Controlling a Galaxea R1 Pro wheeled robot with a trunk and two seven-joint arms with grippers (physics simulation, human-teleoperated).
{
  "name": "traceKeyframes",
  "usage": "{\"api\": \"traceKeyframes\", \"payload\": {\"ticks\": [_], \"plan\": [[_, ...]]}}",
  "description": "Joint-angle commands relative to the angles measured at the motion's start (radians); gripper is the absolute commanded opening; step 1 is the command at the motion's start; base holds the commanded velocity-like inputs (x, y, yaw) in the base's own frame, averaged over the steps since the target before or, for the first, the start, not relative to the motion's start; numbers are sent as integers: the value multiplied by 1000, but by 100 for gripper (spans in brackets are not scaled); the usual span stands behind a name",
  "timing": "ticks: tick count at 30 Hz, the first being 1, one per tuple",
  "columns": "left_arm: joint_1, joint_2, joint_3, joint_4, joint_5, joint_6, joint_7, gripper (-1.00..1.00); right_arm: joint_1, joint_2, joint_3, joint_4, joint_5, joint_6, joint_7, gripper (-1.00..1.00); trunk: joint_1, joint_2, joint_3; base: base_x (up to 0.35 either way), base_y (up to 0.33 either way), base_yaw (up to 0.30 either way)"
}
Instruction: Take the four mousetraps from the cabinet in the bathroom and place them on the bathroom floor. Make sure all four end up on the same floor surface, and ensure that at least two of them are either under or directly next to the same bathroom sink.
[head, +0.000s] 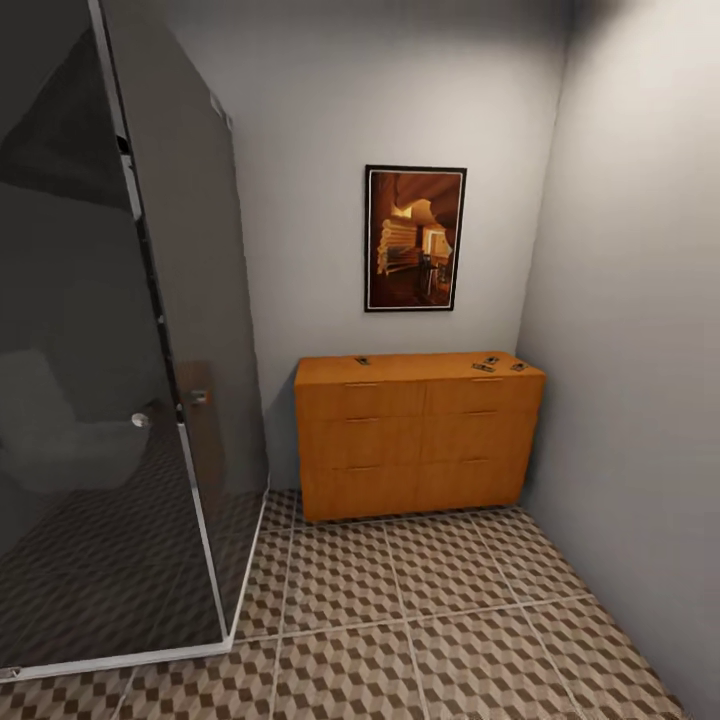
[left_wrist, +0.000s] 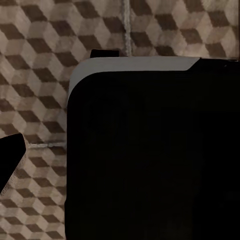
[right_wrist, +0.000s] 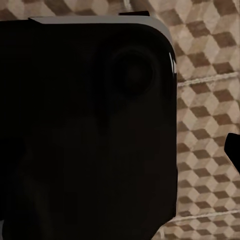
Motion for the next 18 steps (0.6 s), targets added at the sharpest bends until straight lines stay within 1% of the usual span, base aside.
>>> {"api": "traceKeyframes", "payload": {"ticks": [1, 5, 8, 13, 18], "plan": [[0, 0, 0, -1, 5, -2, 0, 100, 0, 0, -2, 0, -5, 0, 0, 100, 0, 0, 0, 0, 0, -260], [0, -1, 0, -1, 5, -2, 0, 100, 0, 0, -2, 0, -5, 0, -2, 100, 0, 0, 3, 0, 0, -257], [0, -4, 0, -1, 5, -2, 0, 100, 0, 0, -1, 0, -5, 0, -4, 100, 0, 0, 5, 0, 0, -191], [0, -6, -1, -1, 5, -2, 0, 100, 0, 0, -1, 0, -6, 0, -7, 100, 0, 0, 6, 0, 0, -88], [0, -8, -1, -2, 5, -2, 0, 100, 0, 0, -1, 0, -5, 1, -9, 100, 0, 0, 7, 0, 0, -27]]}}
